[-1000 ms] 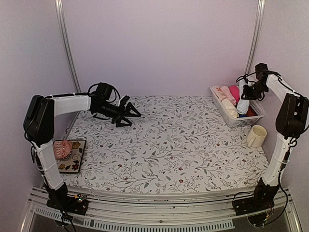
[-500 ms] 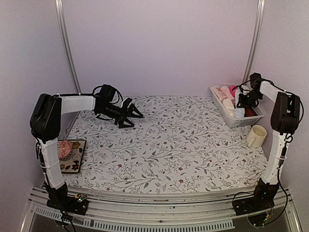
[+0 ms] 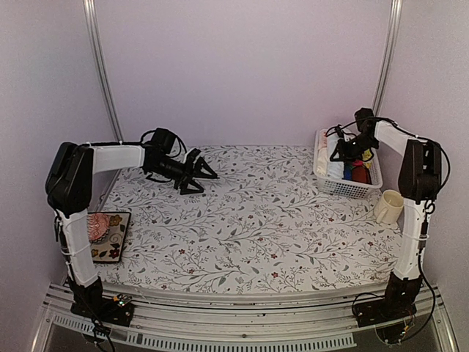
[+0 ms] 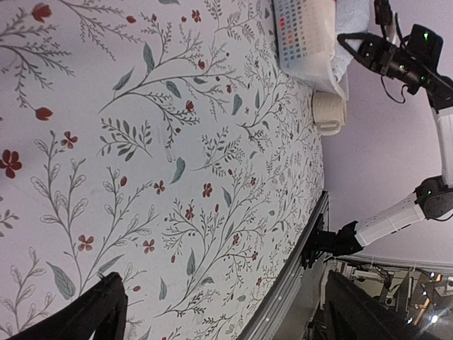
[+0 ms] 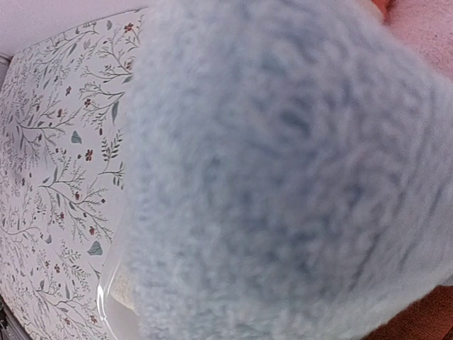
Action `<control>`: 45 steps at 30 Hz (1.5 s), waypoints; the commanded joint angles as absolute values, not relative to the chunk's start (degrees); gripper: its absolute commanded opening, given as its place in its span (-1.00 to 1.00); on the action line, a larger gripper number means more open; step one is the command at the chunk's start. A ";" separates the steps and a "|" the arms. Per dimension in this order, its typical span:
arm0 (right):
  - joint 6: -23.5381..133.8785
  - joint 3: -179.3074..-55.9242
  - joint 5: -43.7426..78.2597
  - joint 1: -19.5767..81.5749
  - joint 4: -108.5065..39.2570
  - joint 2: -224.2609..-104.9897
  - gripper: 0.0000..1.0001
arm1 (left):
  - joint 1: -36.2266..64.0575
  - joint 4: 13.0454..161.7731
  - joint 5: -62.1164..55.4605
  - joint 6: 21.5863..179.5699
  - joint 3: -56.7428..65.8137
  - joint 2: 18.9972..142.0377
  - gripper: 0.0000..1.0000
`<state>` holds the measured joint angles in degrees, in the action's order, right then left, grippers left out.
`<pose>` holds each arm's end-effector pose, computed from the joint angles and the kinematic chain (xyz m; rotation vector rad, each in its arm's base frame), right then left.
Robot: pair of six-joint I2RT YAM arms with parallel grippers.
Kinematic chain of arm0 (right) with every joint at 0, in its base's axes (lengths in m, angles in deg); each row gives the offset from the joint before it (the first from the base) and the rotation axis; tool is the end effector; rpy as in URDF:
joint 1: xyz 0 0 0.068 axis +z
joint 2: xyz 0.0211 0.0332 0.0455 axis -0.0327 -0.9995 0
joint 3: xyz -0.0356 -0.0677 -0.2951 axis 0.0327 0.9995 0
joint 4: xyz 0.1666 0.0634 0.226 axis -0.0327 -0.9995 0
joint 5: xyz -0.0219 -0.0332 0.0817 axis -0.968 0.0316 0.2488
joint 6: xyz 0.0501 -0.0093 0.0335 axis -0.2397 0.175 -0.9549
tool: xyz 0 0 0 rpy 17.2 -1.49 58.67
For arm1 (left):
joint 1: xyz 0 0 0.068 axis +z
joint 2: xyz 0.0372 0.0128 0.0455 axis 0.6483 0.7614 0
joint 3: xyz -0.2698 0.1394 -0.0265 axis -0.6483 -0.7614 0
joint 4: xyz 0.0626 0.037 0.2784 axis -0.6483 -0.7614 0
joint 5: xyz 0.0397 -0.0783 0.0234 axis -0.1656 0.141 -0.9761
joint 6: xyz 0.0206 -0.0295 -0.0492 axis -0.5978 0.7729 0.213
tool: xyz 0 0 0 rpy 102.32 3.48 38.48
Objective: Roll the towels
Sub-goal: Adjust the storage box at the corner of the board, then place the towel at the center of the board.
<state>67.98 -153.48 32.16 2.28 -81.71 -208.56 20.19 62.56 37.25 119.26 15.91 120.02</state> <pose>0.5257 0.0211 0.2495 -0.2761 2.5710 0.4818 0.4294 -0.1948 0.2078 0.1523 2.6050 -1.4169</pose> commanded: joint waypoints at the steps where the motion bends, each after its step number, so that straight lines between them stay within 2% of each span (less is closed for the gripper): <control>1: 66.27 -156.23 38.80 3.77 -84.21 -209.22 -0.95 | 20.41 63.05 37.94 119.55 16.72 120.78 0.93; 6: 67.97 -156.04 39.54 -0.48 -85.34 -204.92 -0.95 | 20.08 63.15 37.83 119.65 16.50 120.08 0.93; 13: 68.92 -152.56 50.97 -5.13 -80.15 -199.38 -0.94 | 19.35 63.24 37.45 119.99 15.43 118.64 0.93; 20: 67.54 -153.16 61.78 -5.88 -76.52 -199.37 -0.94 | 18.68 63.31 37.28 120.62 15.94 118.35 0.93; 27: 57.09 -148.34 77.00 -6.02 -62.75 -202.83 -0.94 | 18.01 63.68 37.76 120.74 16.19 118.62 0.93; 37: 54.13 -141.69 79.17 -7.59 -63.66 -210.71 -0.92 | 18.01 63.37 38.48 119.94 16.21 119.82 0.93; 45: 60.83 -150.01 74.37 -9.60 -77.01 -217.22 -0.86 | 18.07 63.19 39.15 119.77 17.41 120.94 0.93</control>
<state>56.05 -144.37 77.38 -8.89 -68.66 -213.84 18.55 62.74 38.04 120.53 15.87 120.00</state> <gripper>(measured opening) 0.172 0.966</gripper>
